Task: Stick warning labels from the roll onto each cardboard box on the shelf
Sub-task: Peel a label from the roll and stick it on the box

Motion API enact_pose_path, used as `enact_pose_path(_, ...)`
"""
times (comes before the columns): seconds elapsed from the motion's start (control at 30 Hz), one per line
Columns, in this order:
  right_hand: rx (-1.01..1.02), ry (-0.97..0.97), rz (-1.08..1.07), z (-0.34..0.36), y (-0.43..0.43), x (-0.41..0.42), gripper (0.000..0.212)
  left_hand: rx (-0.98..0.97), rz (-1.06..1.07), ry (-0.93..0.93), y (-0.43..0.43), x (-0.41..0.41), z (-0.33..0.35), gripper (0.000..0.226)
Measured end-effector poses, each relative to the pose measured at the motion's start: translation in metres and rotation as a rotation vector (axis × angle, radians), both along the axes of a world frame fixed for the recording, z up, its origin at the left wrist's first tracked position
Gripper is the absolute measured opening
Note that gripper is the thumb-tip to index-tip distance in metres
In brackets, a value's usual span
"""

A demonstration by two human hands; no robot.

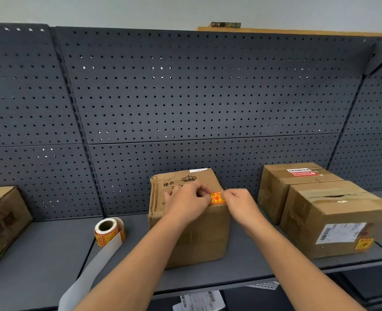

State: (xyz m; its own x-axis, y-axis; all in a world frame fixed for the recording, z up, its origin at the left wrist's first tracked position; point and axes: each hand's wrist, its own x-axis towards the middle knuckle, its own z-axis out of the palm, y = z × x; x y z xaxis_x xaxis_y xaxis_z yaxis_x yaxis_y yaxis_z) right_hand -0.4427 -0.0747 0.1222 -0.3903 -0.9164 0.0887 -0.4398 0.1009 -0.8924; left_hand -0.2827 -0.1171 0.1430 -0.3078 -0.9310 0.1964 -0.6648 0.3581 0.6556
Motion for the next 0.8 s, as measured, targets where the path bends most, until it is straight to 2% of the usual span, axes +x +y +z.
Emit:
enact_pose_path(0.2,0.075,0.136,-0.003,0.006,-0.014,0.001,0.033,-0.019,-0.004,-0.026,0.003,0.004,0.000,0.021)
enact_pose_path(0.37,0.038,0.091,0.057,0.003,-0.012,-0.005,0.036,-0.025,-0.037,-0.080,0.003,0.005,0.000,0.025)
enact_pose_path(0.53,0.007,0.151,0.009,-0.005,-0.017,-0.002,0.033,-0.023,-0.046,-0.106,0.004,0.001,0.001,0.028)
enact_pose_path(0.67,0.084,0.219,-0.006,0.002,-0.024,-0.007,0.034,-0.080,-0.028,-0.157,0.007,-0.002,0.002,0.028)
enact_pose_path(0.73,0.148,0.270,0.017,0.005,-0.025,-0.006,0.040,-0.102,-0.023,-0.180,0.008,-0.004,0.001,0.025)
enact_pose_path(0.8,0.173,0.230,0.046,0.005,-0.023,-0.004,0.048,-0.107,-0.010,-0.181,0.007,-0.005,-0.002,0.023)
